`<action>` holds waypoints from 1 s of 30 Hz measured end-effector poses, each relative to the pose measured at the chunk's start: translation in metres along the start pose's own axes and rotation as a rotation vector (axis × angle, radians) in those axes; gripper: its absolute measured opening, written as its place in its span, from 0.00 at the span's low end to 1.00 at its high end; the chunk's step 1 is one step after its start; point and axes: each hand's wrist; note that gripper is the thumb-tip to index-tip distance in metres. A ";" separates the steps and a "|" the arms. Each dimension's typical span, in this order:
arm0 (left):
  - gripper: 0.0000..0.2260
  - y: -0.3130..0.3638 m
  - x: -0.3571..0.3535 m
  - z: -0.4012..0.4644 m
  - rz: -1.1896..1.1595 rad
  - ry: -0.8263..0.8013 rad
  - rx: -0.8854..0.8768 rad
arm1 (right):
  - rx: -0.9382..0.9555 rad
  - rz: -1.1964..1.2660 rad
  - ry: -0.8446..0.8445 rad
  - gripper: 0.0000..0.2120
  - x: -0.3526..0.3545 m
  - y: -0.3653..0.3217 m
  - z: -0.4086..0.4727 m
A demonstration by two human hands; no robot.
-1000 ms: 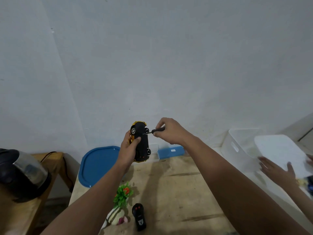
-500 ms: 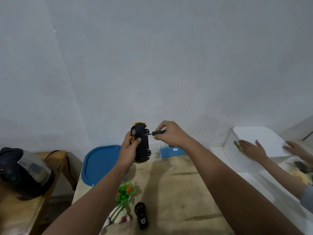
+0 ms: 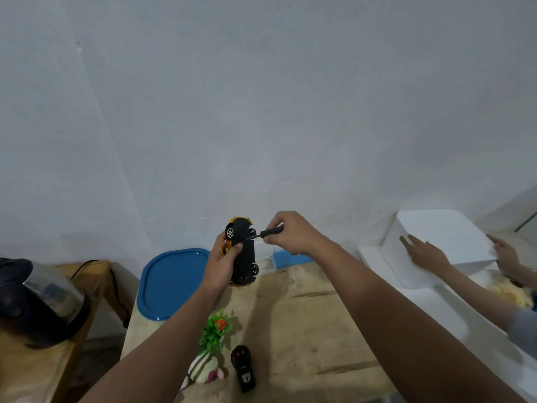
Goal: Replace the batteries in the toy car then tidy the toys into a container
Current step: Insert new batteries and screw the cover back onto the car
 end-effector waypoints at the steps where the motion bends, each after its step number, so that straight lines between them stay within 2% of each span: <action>1: 0.17 -0.001 0.000 0.000 0.005 -0.005 -0.002 | 0.016 -0.033 0.027 0.19 0.000 0.001 0.001; 3: 0.17 -0.002 -0.001 0.000 0.008 -0.010 -0.003 | 0.032 -0.074 0.046 0.22 -0.001 0.001 0.001; 5: 0.17 -0.003 -0.003 0.000 0.012 -0.008 0.005 | 0.020 -0.015 -0.016 0.17 0.001 -0.001 0.000; 7: 0.16 -0.003 -0.004 -0.001 0.016 -0.012 0.016 | 0.028 -0.062 -0.012 0.14 0.001 0.000 0.001; 10: 0.17 -0.002 -0.007 -0.002 0.017 -0.008 0.020 | 0.057 -0.209 0.066 0.21 0.001 0.002 0.001; 13: 0.17 0.002 -0.009 -0.004 0.013 -0.002 0.024 | 0.040 -0.142 0.001 0.17 0.003 0.007 0.001; 15: 0.17 0.003 -0.010 -0.003 0.020 0.012 0.027 | 0.045 -0.183 0.010 0.14 0.002 0.009 0.001; 18: 0.17 0.003 -0.013 -0.003 0.030 0.016 0.030 | 0.059 -0.196 0.052 0.19 0.001 0.009 0.002; 21: 0.17 0.000 -0.017 -0.005 0.032 0.014 0.039 | 0.040 -0.079 -0.027 0.15 0.004 0.010 0.002; 23: 0.17 -0.003 -0.021 -0.006 0.027 0.010 0.050 | 0.031 -0.113 -0.014 0.11 0.006 0.013 0.003; 26: 0.16 -0.009 -0.027 -0.007 0.040 0.006 0.055 | 0.038 -0.158 0.020 0.16 0.009 0.016 0.002; 30: 0.17 -0.012 -0.037 -0.006 0.056 0.000 0.072 | 0.021 -0.140 -0.010 0.12 0.014 0.026 0.003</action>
Point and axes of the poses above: each hand's wrist, its own z-axis towards the middle knuckle, its own x-axis out of the back of the hand, y = z × x, and after that the axes turned 9 degrees about z, right-handed
